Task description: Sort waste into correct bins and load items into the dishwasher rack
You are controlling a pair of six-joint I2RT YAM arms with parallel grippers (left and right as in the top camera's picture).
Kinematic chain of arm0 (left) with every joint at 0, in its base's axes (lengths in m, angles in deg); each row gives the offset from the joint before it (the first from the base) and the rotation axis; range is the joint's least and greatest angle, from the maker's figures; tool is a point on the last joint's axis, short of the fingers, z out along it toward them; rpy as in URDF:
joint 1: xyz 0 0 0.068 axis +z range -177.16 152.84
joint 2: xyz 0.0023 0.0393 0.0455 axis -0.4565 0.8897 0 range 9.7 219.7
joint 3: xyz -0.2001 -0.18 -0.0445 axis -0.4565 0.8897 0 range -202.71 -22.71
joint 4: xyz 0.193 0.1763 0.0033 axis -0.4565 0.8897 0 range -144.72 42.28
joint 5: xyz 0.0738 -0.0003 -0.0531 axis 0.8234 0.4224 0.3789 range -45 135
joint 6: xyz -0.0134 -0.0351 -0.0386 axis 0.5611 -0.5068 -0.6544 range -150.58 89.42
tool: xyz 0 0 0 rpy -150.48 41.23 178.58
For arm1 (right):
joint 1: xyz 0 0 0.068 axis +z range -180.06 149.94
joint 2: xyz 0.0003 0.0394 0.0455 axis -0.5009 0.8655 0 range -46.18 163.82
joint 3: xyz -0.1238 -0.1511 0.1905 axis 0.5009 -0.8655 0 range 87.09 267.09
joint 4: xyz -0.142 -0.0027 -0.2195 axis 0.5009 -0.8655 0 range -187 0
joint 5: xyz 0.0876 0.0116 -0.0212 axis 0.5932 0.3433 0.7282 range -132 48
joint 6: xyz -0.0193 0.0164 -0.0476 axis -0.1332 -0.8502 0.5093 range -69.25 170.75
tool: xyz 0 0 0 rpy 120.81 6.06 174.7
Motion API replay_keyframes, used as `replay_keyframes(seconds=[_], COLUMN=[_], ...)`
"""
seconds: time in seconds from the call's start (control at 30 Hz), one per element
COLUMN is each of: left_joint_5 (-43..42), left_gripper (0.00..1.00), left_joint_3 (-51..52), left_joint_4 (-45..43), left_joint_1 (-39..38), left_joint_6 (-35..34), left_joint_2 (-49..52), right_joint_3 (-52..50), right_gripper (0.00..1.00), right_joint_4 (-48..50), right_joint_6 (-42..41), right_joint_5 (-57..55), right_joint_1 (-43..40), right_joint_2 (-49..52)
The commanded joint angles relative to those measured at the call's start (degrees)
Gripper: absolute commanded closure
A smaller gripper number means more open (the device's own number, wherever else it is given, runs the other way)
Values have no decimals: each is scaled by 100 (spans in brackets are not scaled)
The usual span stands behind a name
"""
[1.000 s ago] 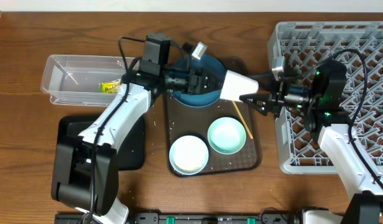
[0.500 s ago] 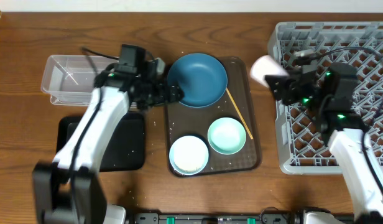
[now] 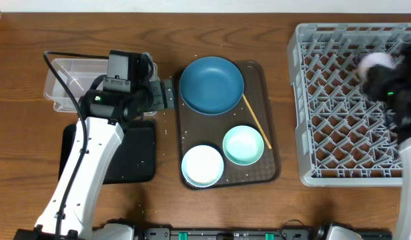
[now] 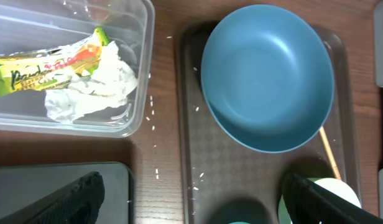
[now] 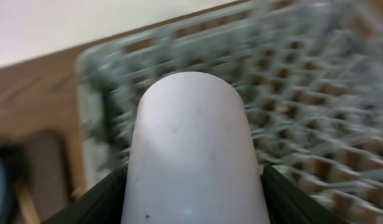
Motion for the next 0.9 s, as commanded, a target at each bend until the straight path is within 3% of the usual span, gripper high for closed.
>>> replay_keyframes(seconds=[0.0,0.4,0.67,0.87], left_joint_5=[160,160,157,157], left_gripper=[7,7,7,7], left_joint_3=[-57,-55,-55,-50], left_joint_4=[22,24,24,24], left_joint_1=[11,11,9,9], left_joint_6=[94,94,92,92], left_joint_2=[33,33,33,33], right_joint_3=[289,1392,2811,2894], right_gripper=[99,99,98,97], right_joint_4=[-24,-780,-1928,-2103], right_joint_6=[-70,-411,-363,-306], right_joint_5=[-264,-321,-330,-422], right_joint_1=[-544,-2341,-2680,-2715], right_joint_2=[201,1513,2804,3451])
